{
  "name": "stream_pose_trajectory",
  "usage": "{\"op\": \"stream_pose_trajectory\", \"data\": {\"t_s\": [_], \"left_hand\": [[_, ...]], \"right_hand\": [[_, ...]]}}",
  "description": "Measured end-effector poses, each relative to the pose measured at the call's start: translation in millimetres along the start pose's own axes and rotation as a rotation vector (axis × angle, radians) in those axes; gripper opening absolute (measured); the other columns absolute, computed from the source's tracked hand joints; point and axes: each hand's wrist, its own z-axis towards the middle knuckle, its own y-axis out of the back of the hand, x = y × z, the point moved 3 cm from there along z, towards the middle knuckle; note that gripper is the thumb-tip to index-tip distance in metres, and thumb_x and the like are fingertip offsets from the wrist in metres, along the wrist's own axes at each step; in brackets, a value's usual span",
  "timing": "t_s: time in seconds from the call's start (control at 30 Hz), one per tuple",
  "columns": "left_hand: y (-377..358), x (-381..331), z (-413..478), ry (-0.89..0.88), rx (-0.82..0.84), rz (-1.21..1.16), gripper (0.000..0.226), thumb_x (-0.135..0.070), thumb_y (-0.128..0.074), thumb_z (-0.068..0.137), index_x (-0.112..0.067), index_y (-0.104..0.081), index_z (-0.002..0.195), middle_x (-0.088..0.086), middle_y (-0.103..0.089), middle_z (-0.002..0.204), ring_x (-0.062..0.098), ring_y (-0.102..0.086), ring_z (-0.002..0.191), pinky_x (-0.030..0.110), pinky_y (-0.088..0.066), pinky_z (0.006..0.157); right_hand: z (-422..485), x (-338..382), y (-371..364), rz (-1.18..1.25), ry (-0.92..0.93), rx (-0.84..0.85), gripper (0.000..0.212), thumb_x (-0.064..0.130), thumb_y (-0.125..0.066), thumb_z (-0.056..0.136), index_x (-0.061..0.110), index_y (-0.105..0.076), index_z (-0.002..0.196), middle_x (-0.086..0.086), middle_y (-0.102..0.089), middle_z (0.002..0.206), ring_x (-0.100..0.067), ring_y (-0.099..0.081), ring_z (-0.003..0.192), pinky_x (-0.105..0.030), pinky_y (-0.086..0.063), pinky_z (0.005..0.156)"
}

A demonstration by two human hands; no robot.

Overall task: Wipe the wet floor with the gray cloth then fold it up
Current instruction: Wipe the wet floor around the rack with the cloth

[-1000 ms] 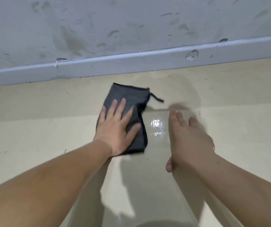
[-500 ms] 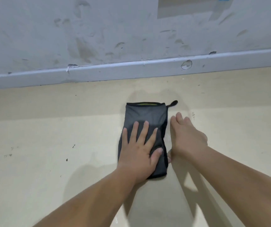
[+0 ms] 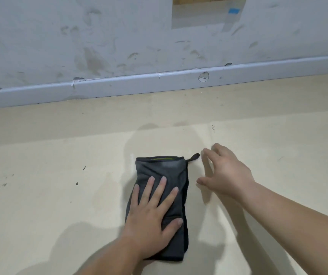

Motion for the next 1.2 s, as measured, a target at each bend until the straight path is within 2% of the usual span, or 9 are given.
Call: {"op": "stream_pose_trajectory", "data": {"t_s": [0.07,0.17,0.33,0.6,0.7,0.83,1.0,1.1,1.2], "left_hand": [[12.4,11.6,19.8,-0.002,0.014,-0.055,0.075,-0.079,-0.022,0.092,-0.055,0.006,0.157,-0.018,0.025,0.167,0.013,0.035,0.150,0.054,0.013,0.123],[25.8,24.5,51.9,0.024,0.026,-0.020,0.077,-0.081,-0.017,0.089,-0.056,0.010,0.156,-0.017,0.028,0.166,0.012,0.038,0.149,0.054,0.016,0.123],[44.3,39.7,116.4,0.138,0.031,0.016,0.076,-0.081,-0.010,0.090,-0.053,0.016,0.155,-0.013,0.029,0.167,0.019,0.033,0.152,0.055,0.016,0.123],[70.1,-3.6,244.8,0.347,0.006,0.007,0.072,-0.071,-0.006,0.099,-0.039,0.015,0.159,0.000,0.028,0.168,0.034,0.030,0.152,0.067,0.013,0.119],[67.4,-47.6,263.2,0.265,0.028,0.042,0.071,-0.068,-0.005,0.100,-0.036,0.017,0.160,0.002,0.032,0.166,0.037,0.034,0.150,0.068,0.016,0.117],[51.3,-94.9,238.1,0.023,0.003,0.086,0.067,-0.063,-0.005,0.102,-0.037,0.015,0.160,-0.001,0.029,0.168,0.032,0.035,0.150,0.064,0.018,0.117],[39.6,-86.7,179.7,-0.052,0.044,0.072,0.065,-0.062,-0.006,0.103,-0.038,0.009,0.162,-0.005,0.027,0.168,0.025,0.036,0.150,0.060,0.019,0.119],[30.4,-66.7,131.9,0.011,0.053,0.033,0.066,-0.066,-0.007,0.102,-0.042,0.015,0.159,-0.007,0.033,0.166,0.022,0.039,0.149,0.059,0.020,0.119],[15.8,-56.5,69.7,0.176,0.048,-0.040,0.067,-0.066,-0.006,0.101,-0.042,0.024,0.156,-0.007,0.041,0.161,0.022,0.045,0.145,0.058,0.024,0.118]], "right_hand": [[6.9,-22.4,4.6,-0.002,-0.089,0.083,0.079,0.063,-0.085,0.051,0.040,-0.042,0.114,0.009,-0.032,0.120,-0.014,-0.031,0.123,-0.038,-0.051,0.076],[22.1,-49.2,16.4,-0.045,-0.140,0.155,0.087,0.067,-0.089,0.038,0.043,-0.039,0.105,0.006,-0.030,0.125,-0.022,-0.027,0.125,-0.046,-0.054,0.078],[49.1,-76.9,26.5,-0.115,-0.241,0.240,0.122,0.064,-0.094,0.035,0.051,-0.026,0.137,0.001,-0.022,0.151,-0.035,-0.020,0.143,-0.050,-0.055,0.080],[62.7,-84.9,15.1,-0.092,-0.289,0.236,0.141,0.049,-0.097,0.038,0.049,-0.013,0.151,-0.001,-0.001,0.166,-0.041,-0.004,0.150,-0.060,-0.049,0.096],[63.3,-82.3,16.1,-0.076,-0.292,0.246,0.142,0.047,-0.098,0.043,0.048,-0.009,0.154,-0.001,0.007,0.168,-0.043,0.004,0.152,-0.064,-0.043,0.102],[62.9,-84.1,17.6,-0.052,-0.293,0.252,0.135,0.045,-0.098,0.042,0.052,-0.018,0.151,0.003,0.005,0.168,-0.042,0.002,0.152,-0.065,-0.041,0.104],[60.2,-86.4,17.1,-0.003,-0.296,0.193,0.116,0.044,-0.094,0.049,0.057,-0.027,0.142,0.006,-0.002,0.167,-0.039,-0.002,0.153,-0.064,-0.043,0.104],[51.9,-83.8,17.6,0.027,-0.305,0.154,0.111,0.048,-0.096,0.036,0.047,-0.035,0.129,0.001,-0.015,0.158,-0.035,-0.015,0.147,-0.064,-0.046,0.098],[25.8,-67.9,16.2,-0.100,-0.297,0.001,0.115,0.046,-0.093,0.057,0.037,-0.021,0.146,-0.009,-0.005,0.164,-0.035,-0.012,0.151,-0.060,-0.041,0.106]]}}
